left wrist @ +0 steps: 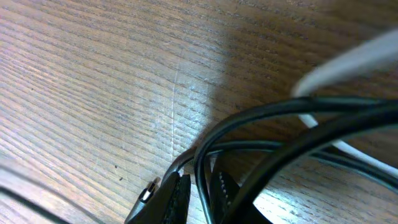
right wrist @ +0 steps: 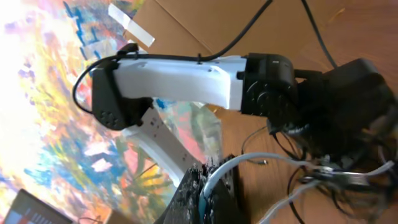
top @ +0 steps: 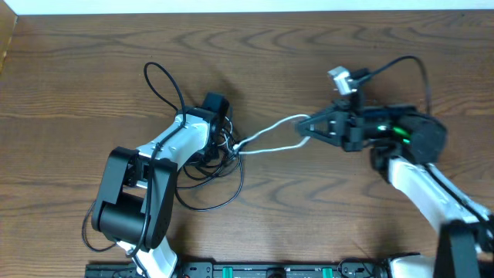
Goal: Untangle cables
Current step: 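Pull the white cable far rightward out of the coil with the right gripper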
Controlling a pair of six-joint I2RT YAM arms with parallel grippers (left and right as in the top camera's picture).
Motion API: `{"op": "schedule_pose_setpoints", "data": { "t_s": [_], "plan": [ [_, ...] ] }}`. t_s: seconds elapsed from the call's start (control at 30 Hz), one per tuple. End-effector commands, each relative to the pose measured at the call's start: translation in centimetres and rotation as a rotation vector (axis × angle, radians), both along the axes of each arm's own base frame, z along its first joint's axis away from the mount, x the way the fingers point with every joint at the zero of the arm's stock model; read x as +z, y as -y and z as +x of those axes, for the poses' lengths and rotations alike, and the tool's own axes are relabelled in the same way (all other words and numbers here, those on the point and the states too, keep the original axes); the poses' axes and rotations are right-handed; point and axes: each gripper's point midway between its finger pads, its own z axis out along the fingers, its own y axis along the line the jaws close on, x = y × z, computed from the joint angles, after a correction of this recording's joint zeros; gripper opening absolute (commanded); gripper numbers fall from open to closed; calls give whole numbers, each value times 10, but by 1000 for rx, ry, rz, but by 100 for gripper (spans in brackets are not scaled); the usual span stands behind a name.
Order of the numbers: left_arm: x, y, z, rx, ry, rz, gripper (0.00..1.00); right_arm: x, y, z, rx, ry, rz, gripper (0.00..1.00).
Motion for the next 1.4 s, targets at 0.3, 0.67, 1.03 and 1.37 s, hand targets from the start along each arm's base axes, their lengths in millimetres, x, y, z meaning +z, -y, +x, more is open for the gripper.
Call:
{"op": "schedule_pose_setpoints", "data": {
  "t_s": [0.3,0.67,1.03,1.37],
  "plan": [
    [-25,3,-25,9,-105,-22,20,53,81,-15,-302,128,-52,1],
    [-25,2,-25,9,-106,-21,20,64,132,-6,-538,92,-58,1],
    [-25,2,-26,9,-109,-20,20,61,215,9,-853,6,-49,1],
    [-25,2,-26,10,-113,-19,20,39,256,9,-987,-115,0,1]
  ]
}}
